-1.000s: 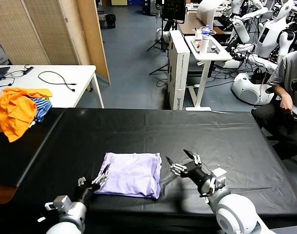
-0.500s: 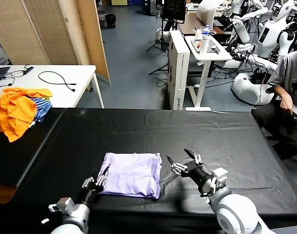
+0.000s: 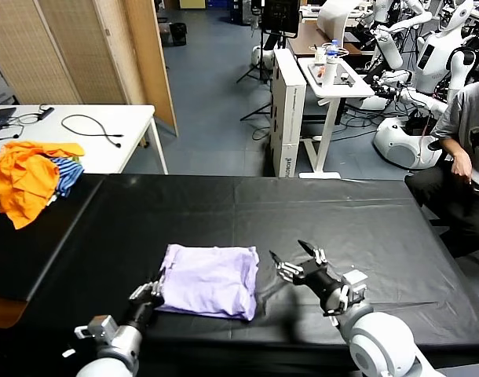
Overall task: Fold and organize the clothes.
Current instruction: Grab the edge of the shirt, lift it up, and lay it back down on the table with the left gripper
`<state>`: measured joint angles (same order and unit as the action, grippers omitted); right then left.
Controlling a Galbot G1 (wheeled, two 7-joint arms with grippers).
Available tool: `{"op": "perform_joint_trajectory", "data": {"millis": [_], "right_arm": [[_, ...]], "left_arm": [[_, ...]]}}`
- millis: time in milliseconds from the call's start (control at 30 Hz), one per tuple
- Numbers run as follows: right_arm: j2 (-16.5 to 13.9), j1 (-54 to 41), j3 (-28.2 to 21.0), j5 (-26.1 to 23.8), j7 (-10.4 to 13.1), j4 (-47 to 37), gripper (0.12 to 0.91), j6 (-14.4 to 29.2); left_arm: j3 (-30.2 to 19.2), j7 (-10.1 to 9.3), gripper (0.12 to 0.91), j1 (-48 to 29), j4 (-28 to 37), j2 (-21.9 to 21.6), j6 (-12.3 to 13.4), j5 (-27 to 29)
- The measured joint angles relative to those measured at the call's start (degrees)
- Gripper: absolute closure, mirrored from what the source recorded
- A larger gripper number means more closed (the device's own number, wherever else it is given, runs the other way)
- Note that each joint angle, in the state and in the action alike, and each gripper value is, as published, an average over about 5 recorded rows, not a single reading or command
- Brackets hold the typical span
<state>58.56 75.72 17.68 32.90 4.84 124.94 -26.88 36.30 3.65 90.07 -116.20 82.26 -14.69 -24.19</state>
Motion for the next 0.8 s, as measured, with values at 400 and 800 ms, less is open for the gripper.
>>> {"op": "perform_joint_trajectory", "data": {"millis": [400, 800], "right_arm": [[0.39, 0.01, 0.08, -0.25, 0.16, -1.24, 0.118, 0.03], [1.32, 0.50, -0.39, -0.66, 0.16, -1.71, 0.118, 0.06]], "left_arm": [[11.20, -1.22, 0.863, 1.94, 1.49, -15.62, 1.52, -2.97], [23.35, -3.46, 0.863, 5.34, -1.69, -26.02, -1.00, -7.95]]}}
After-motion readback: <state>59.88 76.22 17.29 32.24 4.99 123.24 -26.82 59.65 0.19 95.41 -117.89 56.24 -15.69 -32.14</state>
